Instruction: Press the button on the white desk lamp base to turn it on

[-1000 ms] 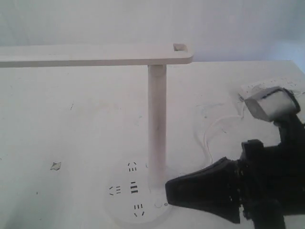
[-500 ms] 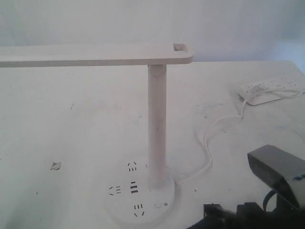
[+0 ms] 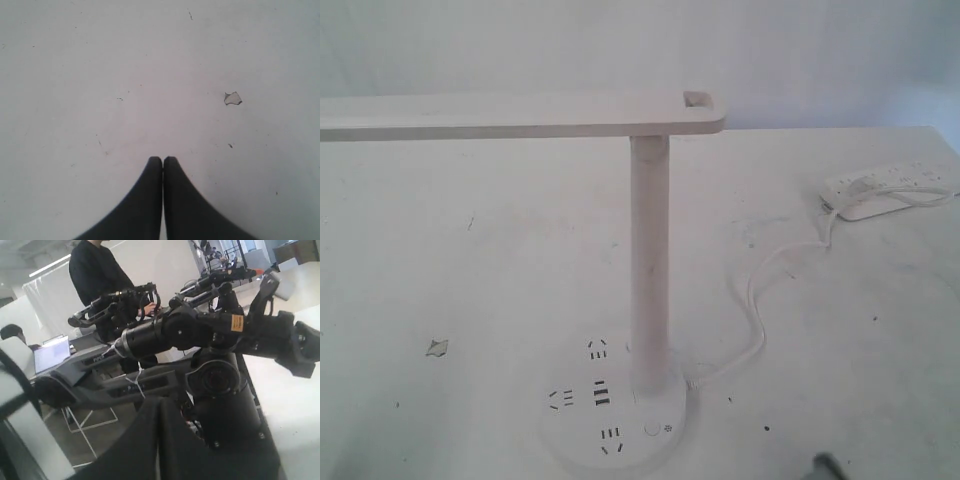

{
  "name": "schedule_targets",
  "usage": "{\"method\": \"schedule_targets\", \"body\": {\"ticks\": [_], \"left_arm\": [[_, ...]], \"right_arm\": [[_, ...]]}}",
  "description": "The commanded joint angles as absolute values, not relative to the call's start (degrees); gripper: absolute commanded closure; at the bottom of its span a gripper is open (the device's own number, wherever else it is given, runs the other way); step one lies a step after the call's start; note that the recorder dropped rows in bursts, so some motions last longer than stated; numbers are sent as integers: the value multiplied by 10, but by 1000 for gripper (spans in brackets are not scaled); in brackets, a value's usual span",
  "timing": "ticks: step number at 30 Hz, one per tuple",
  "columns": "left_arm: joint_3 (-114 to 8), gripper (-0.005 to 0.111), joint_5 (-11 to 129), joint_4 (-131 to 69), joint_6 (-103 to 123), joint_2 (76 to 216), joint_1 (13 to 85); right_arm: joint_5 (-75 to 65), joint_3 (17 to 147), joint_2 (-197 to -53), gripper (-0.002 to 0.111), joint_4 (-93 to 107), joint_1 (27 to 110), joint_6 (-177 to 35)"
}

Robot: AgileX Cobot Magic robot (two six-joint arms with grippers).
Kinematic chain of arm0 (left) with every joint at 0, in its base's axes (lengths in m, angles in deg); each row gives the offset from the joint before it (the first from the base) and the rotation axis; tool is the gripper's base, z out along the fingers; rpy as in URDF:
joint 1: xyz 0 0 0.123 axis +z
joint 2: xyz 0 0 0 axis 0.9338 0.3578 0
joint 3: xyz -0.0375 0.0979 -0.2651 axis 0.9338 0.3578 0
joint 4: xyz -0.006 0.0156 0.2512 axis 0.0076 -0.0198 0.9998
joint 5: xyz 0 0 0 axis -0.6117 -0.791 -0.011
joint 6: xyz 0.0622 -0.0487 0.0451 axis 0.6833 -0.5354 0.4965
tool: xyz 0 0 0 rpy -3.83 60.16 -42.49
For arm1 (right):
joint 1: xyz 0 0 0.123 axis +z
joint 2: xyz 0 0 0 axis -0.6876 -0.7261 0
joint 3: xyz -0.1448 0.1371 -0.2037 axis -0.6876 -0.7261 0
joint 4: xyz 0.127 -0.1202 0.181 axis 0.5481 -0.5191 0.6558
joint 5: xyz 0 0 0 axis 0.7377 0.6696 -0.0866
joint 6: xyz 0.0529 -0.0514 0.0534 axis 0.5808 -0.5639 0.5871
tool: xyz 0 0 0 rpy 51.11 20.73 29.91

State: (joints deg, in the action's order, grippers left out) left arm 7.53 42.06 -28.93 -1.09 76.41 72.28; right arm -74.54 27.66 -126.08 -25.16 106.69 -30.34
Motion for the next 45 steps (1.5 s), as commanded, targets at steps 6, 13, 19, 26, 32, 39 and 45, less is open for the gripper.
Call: {"method": "schedule_targets", "body": {"ticks": [6, 13, 19, 26, 32, 39, 45], "left_arm": [[76, 107, 416, -292, -11, 762, 721], [76, 107, 416, -292, -11, 762, 721], [76, 107, 416, -292, -11, 762, 721], [76, 107, 416, -292, -11, 762, 721], [76, 107, 416, -292, -11, 762, 721], [76, 107, 416, -292, -11, 762, 721], [76, 107, 416, -292, -11, 762, 721]], "right_arm": [[-749, 286, -1376, 108, 190, 1255, -668], [-724, 286, -1379, 108, 631, 1257, -872], [-678, 286, -1378, 108, 693, 1257, -919], [-517, 286, -1335, 108, 516, 1257, -908], [-412, 286, -1246, 108, 449, 1257, -921], [-406, 246, -1135, 108, 456, 1257, -944], [-512, 212, -1088, 108, 564, 1257, -958]]}}
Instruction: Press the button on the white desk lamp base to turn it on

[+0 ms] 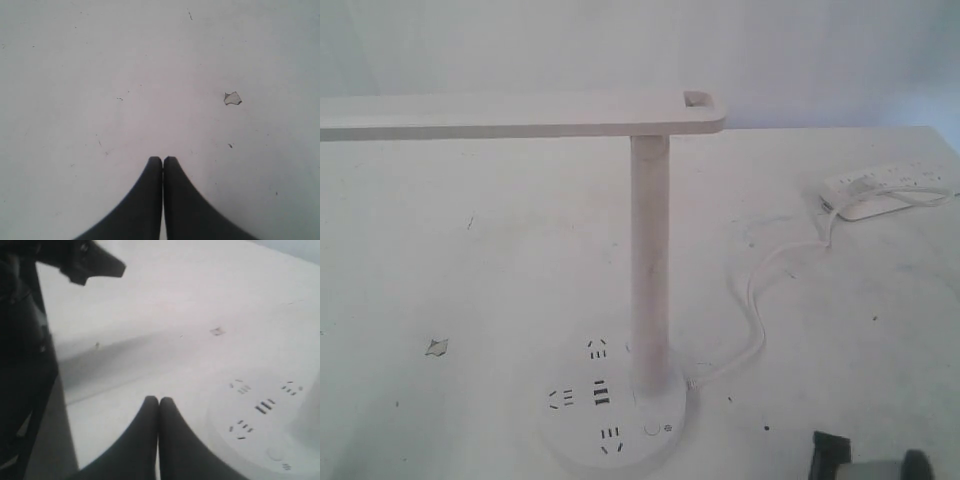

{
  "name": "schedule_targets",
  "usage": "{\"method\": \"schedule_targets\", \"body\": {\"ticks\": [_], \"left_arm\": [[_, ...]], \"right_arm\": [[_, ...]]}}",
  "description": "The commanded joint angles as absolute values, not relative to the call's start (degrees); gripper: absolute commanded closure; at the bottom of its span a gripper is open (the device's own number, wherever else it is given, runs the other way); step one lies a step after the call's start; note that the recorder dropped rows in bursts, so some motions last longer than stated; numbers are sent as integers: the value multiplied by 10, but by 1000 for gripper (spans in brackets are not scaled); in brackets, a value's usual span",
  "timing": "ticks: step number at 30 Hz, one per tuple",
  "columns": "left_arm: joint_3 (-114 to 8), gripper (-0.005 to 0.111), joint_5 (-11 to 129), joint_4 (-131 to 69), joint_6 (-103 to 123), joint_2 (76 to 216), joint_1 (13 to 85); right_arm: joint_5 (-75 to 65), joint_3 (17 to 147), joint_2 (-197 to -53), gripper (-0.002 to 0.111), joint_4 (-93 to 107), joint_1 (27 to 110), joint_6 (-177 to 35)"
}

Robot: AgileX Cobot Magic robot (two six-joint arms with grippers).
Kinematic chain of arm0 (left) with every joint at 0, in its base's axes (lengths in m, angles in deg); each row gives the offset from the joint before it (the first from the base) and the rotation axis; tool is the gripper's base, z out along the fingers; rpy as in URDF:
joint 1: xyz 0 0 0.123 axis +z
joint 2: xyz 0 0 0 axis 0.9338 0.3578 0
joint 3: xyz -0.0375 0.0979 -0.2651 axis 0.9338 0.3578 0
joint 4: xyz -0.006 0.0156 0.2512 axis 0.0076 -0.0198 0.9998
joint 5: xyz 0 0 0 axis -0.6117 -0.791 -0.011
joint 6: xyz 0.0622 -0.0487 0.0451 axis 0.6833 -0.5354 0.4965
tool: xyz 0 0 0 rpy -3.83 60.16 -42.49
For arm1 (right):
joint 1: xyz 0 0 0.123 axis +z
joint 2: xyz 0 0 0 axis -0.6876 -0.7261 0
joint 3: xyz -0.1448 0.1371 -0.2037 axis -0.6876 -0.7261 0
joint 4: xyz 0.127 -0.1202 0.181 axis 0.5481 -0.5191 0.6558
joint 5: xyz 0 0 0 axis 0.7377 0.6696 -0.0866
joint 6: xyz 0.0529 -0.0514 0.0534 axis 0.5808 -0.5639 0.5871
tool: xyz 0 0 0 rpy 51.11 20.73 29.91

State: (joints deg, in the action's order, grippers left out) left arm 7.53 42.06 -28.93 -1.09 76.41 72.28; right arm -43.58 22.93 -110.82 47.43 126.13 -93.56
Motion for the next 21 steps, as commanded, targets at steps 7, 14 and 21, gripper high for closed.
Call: {"method": "schedule_targets", "body": {"ticks": [7, 14, 21], "left_arm": [[76, 107, 416, -292, -11, 762, 721], [76, 107, 416, -292, -11, 762, 721], [76, 107, 416, -292, -11, 762, 721]], "right_arm": [[-610, 213, -1110, 108, 697, 1257, -1012], [-640, 216, -1169, 108, 731, 1256, -1012], [-643, 233, -1230, 108, 765, 1256, -1014]]}}
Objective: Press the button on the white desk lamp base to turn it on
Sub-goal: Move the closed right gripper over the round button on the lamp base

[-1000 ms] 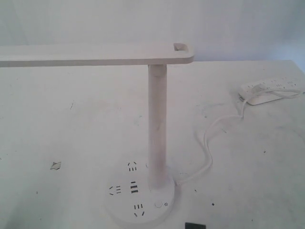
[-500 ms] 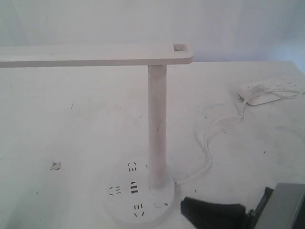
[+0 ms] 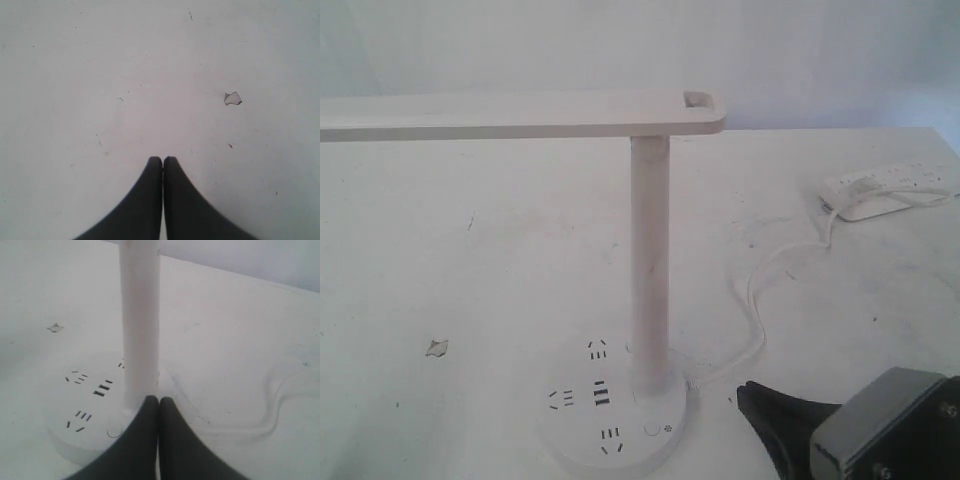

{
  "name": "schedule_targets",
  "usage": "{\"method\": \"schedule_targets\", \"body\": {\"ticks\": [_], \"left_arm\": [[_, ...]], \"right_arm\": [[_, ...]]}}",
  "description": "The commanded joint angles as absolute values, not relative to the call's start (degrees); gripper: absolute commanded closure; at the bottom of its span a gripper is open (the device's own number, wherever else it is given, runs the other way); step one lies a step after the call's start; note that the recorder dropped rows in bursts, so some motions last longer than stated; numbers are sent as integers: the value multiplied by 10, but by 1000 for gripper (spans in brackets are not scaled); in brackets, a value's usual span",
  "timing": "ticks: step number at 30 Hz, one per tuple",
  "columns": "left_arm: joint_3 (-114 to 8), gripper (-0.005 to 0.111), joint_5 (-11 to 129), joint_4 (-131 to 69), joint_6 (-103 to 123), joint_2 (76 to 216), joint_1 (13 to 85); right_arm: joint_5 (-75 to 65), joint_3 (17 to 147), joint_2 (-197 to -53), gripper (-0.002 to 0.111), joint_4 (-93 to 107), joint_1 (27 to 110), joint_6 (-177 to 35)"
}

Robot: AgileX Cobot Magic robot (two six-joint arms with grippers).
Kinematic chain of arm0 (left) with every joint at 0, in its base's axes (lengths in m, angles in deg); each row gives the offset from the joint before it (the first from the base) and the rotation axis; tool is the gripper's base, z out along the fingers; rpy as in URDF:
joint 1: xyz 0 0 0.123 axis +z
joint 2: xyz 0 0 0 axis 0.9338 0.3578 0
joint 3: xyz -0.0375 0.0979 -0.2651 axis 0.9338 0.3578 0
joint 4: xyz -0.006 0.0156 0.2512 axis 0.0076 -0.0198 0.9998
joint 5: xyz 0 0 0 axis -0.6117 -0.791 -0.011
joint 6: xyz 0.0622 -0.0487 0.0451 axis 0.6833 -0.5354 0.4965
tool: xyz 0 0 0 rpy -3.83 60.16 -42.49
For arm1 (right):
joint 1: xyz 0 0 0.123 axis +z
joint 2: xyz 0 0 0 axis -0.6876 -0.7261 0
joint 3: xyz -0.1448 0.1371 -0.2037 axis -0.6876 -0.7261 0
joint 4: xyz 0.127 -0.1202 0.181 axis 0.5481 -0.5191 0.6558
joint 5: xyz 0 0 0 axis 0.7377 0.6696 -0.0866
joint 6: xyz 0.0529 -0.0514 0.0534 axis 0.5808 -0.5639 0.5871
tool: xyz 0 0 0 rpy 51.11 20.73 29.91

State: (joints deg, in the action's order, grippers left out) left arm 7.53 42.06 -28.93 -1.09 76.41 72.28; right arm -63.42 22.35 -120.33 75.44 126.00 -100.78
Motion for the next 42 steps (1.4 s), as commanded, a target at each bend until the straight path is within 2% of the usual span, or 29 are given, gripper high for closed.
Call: {"method": "schedule_targets", "body": {"ticks": [1, 11, 19, 23, 28, 33, 38, 42], "left_arm": [[76, 107, 416, -292, -11, 762, 721], [76, 107, 416, -292, -11, 762, 721], [76, 107, 416, -292, -11, 762, 721], [76, 107, 416, -292, -11, 762, 721], [76, 107, 416, -292, -11, 762, 721], [76, 107, 416, -292, -11, 762, 721], [76, 107, 416, -292, -11, 762, 721], [76, 107, 416, -292, -11, 762, 721]], "right_arm": [[-642, 236, -1237, 108, 765, 1256, -1014], [-634, 256, -1254, 108, 679, 1256, -1045], [-509, 279, -1254, 108, 589, 1218, -1043], [-497, 283, -1254, 108, 583, 1159, -1060], [-451, 285, -1254, 108, 537, 1041, -1060], [-295, 337, -1254, 108, 422, 909, -1058], [-204, 354, -1254, 108, 422, 899, -1040], [-73, 369, -1254, 108, 423, 899, -1040]]}}
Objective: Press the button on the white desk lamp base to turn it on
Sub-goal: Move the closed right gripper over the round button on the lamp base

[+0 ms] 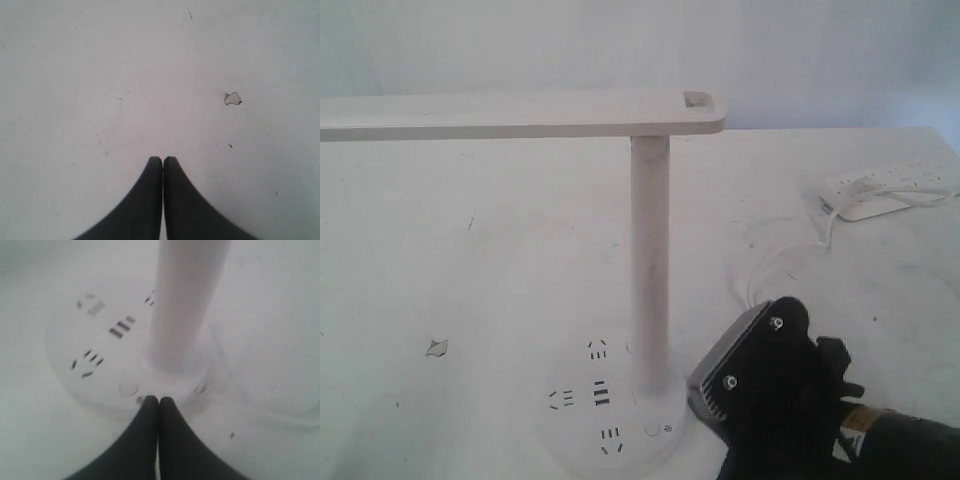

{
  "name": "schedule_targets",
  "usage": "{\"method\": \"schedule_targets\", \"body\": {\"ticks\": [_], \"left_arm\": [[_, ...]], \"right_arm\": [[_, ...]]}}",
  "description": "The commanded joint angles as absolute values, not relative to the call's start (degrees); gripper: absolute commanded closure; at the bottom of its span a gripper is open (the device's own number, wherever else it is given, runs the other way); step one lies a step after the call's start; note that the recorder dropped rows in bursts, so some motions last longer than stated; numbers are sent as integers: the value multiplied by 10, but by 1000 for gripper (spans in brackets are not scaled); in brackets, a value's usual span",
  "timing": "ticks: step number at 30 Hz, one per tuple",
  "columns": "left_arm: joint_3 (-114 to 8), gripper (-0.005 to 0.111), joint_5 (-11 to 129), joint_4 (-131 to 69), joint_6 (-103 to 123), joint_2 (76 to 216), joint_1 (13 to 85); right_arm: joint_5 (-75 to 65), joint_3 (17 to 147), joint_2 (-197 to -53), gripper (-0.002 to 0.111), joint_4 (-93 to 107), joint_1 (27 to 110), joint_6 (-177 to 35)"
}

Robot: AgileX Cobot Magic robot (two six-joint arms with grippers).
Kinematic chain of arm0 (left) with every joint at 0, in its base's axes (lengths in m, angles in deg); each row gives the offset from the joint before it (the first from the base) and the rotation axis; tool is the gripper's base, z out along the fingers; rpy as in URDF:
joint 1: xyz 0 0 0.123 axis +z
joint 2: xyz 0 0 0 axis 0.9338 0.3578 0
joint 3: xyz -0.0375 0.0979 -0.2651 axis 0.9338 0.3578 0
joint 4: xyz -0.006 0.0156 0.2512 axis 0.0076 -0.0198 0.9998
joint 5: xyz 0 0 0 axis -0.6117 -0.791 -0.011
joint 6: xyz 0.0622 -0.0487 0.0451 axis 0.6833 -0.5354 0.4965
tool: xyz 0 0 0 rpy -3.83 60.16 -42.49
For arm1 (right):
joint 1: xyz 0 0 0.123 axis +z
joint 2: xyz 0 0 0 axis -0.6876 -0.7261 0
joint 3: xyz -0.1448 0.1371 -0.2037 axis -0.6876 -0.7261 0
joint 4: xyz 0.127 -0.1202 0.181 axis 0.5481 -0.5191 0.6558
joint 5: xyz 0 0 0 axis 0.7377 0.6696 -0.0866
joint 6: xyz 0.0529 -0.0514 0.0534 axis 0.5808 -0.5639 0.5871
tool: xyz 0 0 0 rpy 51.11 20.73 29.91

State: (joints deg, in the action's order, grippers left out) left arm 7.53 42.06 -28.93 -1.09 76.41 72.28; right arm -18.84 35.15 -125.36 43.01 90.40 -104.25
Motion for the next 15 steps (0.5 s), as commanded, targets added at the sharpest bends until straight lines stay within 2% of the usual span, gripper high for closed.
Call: {"method": "schedule_targets", "body": {"ticks": [1, 8, 15], "left_arm": [[76, 107, 416, -292, -11, 762, 721], [76, 107, 416, -292, -11, 762, 721], [76, 107, 416, -292, -11, 762, 721]], "right_arm": [[-41, 386, -1254, 108, 428, 897, -1038], [148, 512, -1307, 108, 428, 792, -1044], [158, 516, -1350, 108, 462, 776, -1083]]}}
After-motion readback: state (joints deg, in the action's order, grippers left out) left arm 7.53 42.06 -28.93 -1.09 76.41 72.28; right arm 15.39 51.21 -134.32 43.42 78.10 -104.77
